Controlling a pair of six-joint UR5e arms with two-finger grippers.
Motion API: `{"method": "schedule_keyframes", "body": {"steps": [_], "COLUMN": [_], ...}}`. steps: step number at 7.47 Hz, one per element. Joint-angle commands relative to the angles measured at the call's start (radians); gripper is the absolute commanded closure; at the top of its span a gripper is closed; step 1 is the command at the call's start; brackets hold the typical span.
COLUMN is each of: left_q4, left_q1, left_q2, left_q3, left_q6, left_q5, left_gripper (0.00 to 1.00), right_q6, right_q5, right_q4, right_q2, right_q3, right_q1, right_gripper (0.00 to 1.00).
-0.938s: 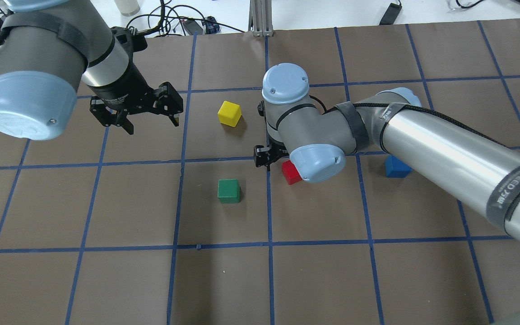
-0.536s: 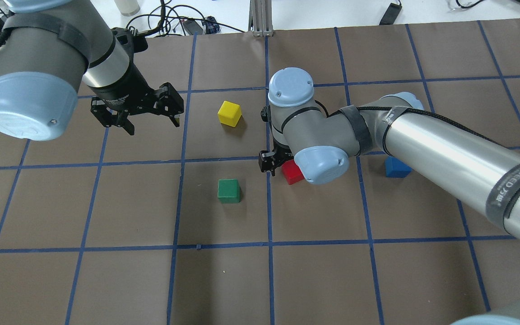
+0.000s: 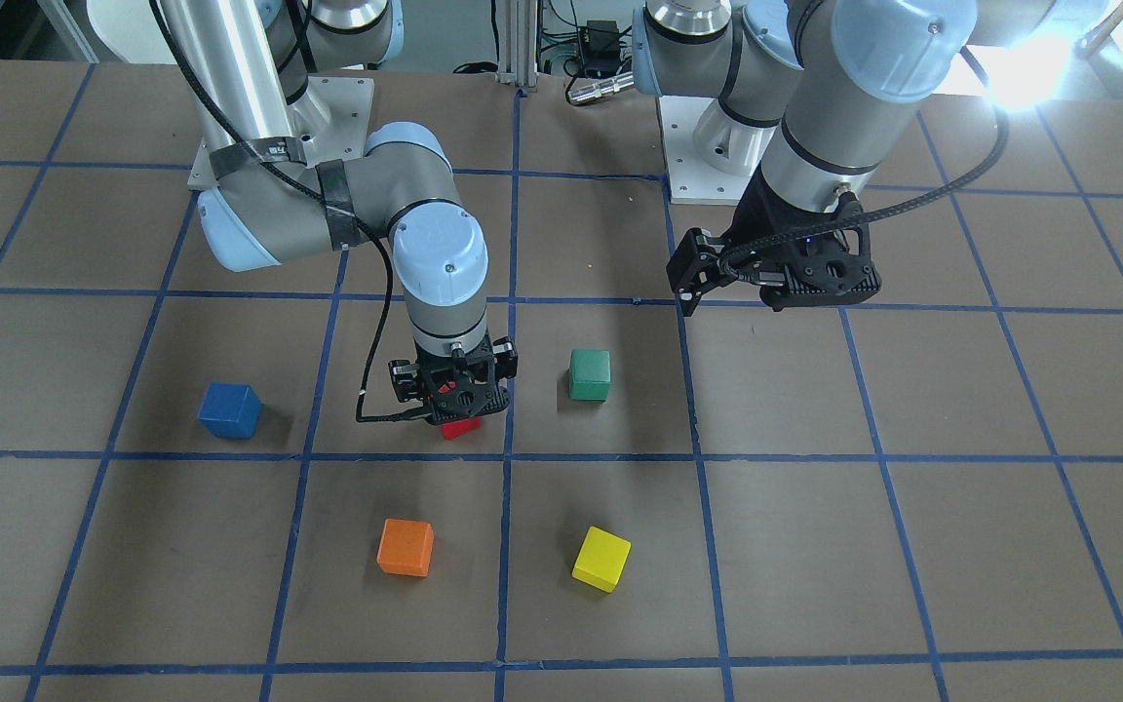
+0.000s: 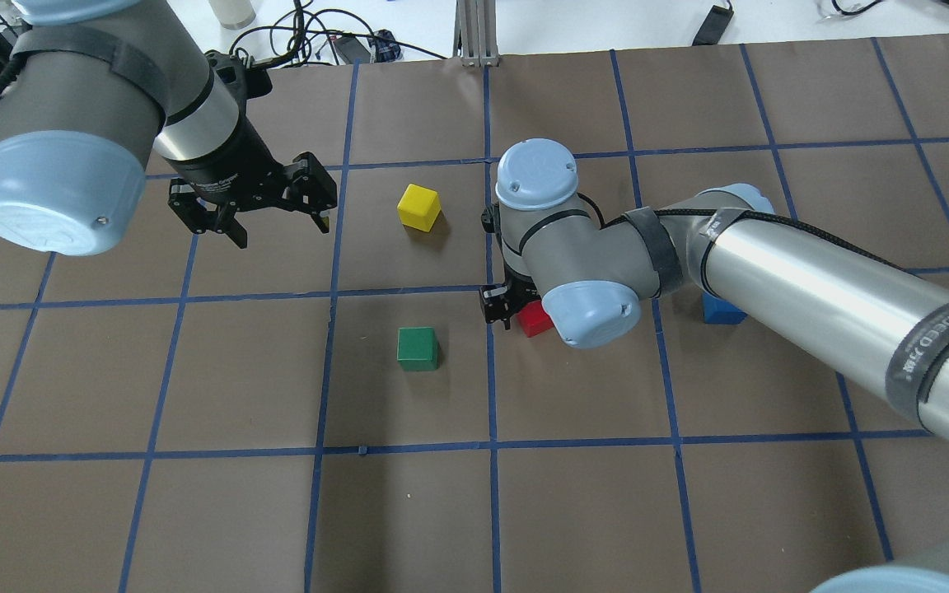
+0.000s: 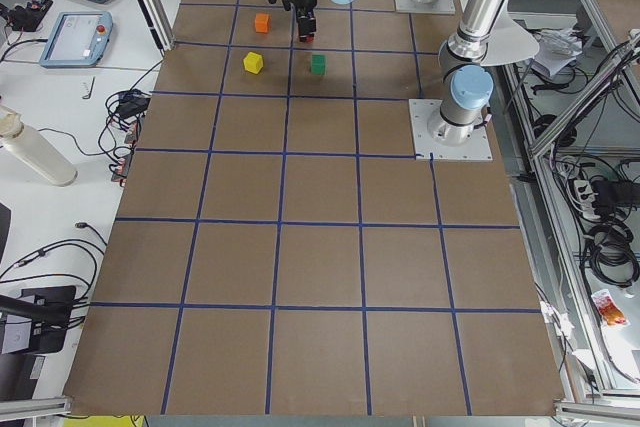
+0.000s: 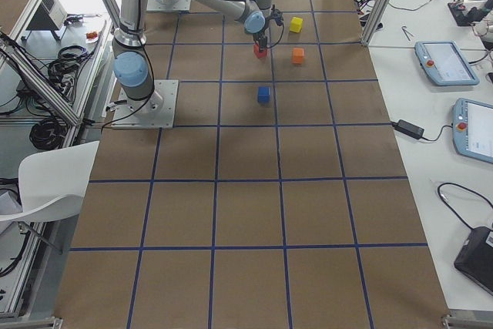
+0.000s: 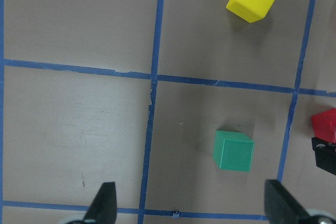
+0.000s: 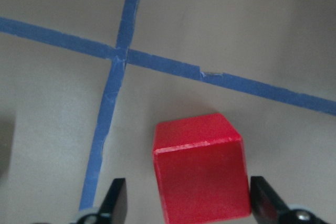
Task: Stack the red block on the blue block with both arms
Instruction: 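Lift the red cube with the right gripper and carry it over the blue cube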
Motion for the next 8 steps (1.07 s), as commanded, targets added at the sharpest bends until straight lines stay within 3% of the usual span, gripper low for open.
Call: {"method": "schedule_keyframes", "body": {"steps": [1, 3, 4, 6, 8], "left_q4": [0.0, 0.0, 0.0, -0.002, 0.0], "left_q1": [0.0, 0.001, 0.002, 0.001, 0.0], "left_q2": [0.002, 0.004, 0.004, 0.005, 0.004], "left_q3": [-0.001, 0.001, 0.003, 0.001, 0.001], "left_q6": [0.0, 0.0, 0.001, 0.001, 0.003], "left_q5": [0.0, 0.0, 0.0, 0.0, 0.001], "left_gripper": [0.0, 0.0, 0.0, 0.0, 0.0], "right_q6": [0.008, 0.008, 0.009, -0.006, -0.022], "right_q5": [0.006, -0.005, -0.003, -0.006, -0.008], "right_q4": [0.003, 0.037, 0.137, 0.288, 0.324], "right_q2": [0.0, -0.057, -0.118, -0.248, -0.286], "right_q3": [-0.006, -0.012, -0.018, -0.019, -0.017], "right_q1": [-0.025, -0.078, -0.122, -0.293, -0.43], "right_gripper": [0.89, 0.95, 0.95, 0.94, 0.94]}}
